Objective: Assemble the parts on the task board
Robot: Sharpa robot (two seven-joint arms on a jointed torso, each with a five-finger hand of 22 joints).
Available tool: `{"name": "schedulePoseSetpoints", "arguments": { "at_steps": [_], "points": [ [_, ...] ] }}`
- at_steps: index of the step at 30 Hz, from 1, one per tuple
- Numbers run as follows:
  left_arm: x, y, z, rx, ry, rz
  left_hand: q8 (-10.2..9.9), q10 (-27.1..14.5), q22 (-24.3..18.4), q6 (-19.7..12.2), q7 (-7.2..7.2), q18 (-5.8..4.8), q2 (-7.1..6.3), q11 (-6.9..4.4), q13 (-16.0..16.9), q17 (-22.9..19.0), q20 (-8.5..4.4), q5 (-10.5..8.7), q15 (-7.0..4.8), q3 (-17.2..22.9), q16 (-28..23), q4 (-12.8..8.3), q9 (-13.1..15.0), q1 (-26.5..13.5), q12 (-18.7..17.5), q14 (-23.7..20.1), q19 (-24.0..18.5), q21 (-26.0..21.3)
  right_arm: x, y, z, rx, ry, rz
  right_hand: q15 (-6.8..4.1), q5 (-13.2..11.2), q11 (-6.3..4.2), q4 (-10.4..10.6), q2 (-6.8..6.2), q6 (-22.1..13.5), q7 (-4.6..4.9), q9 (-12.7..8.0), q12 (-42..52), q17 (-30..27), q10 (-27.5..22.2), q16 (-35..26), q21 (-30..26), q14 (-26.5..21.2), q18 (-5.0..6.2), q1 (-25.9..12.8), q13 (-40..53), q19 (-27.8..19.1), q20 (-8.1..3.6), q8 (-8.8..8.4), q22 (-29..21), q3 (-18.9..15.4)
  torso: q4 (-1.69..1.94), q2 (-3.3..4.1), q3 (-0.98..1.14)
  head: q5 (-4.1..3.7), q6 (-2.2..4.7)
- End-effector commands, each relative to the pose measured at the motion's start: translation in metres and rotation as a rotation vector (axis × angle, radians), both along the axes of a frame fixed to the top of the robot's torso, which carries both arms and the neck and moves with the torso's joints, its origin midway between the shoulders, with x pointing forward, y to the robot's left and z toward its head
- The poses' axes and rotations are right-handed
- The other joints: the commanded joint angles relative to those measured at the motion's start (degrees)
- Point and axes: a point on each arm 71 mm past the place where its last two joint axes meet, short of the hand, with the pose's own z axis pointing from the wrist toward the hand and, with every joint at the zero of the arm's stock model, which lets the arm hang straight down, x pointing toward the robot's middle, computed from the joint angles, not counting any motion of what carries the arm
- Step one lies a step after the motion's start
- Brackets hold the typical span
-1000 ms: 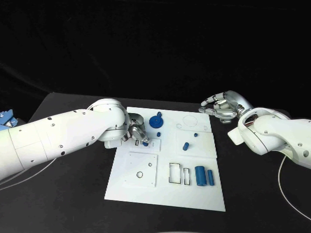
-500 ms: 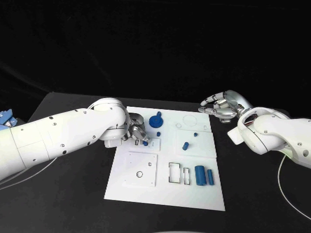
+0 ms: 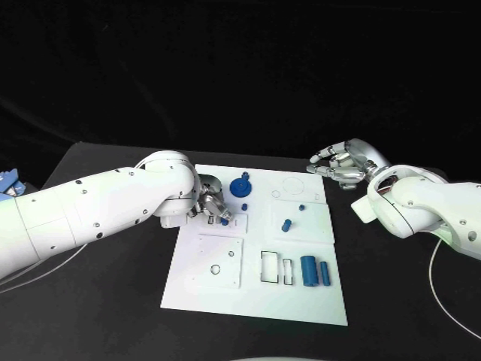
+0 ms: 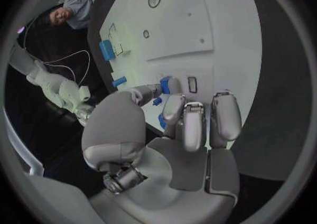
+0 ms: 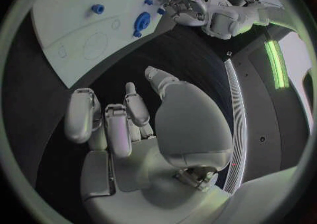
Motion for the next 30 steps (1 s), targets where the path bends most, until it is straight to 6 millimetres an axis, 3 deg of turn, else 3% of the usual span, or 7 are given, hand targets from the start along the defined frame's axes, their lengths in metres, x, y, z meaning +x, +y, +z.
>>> {"name": "schedulePoseSetpoints", "arguments": {
  "at_steps": [1,9,22,30],
  "points": [
    [-0.004,-0.002,-0.005,0.022,0.029,-0.024,-0.3,0.5,0.2,0.5,0.03,-1.11,0.02,-0.13,0.2,11.2,-0.07,-0.34,-0.36,-1.6,0.3,0.9,0.0,-0.7,0.3,5.0,0.6,0.4,-0.001,0.001,0.0,-0.005,0.002,0.018,-0.25,0.2,-0.14,0.3,-0.06,-0.1,-0.15,0.1,-0.3,4.9,-0.4,-0.3,-0.4,3.7,0.79,-0.5,-0.1,-0.3,-0.04,0.2,0.2,-0.1,0.0,-0.02,0.01,-0.02,-0.01],
    [-0.003,-0.001,-0.005,0.02,0.022,-0.02,-0.9,0.6,0.4,1.2,0.02,-1.15,-0.65,-0.13,0.6,11.4,-0.16,-0.49,-0.4,-9.3,0.4,5.7,0.0,-2.5,0.3,5.0,0.8,0.4,0.0,0.002,0.0,-0.005,0.001,0.018,-0.26,0.1,-0.14,0.7,-0.15,-0.2,-0.18,0.1,-0.3,4.8,-0.4,-0.4,-0.5,3.7,0.8,-1.0,-0.1,-0.3,-0.05,0.3,0.1,-0.3,-0.05,-0.04,0.03,-0.01,0.05],
    [-0.002,0.004,0.0,-0.005,-0.003,0.005,-1.2,0.4,0.5,1.2,0.11,-1.18,-1.08,-0.04,0.4,11.2,-0.12,-0.49,-0.33,-13.0,0.3,6.9,0.0,-3.0,0.0,5.0,0.9,0.4,0.0,0.001,0.0,-0.004,-0.004,0.014,-0.31,0.3,-0.18,1.8,-0.46,-0.5,-0.25,0.1,-0.5,4.3,-0.6,-0.6,-1.1,3.6,0.92,-2.2,-0.5,-0.6,-0.1,0.56,-0.3,-1.2,-0.09,0.04,0.0,-0.44,0.15],
    [-0.002,0.005,0.011,-0.057,-0.016,0.029,-1.5,-0.9,-0.1,0.3,0.36,-1.03,-1.16,0.15,-1.8,9.6,-0.06,-0.29,-0.24,-14.4,-0.4,6.8,0.1,-2.9,-1.5,4.6,0.4,0.1,0.0,0.0,-0.001,-0.003,-0.005,0.011,-0.32,0.4,-0.19,2.2,-0.47,-0.6,-0.26,0.1,-0.7,4.0,-0.8,-0.8,-1.5,3.5,1.0,-2.6,-0.7,-0.8,-0.11,0.65,-0.5,-1.6,0.0,-0.05,0.02,-0.67,0.27]
  ]
}}
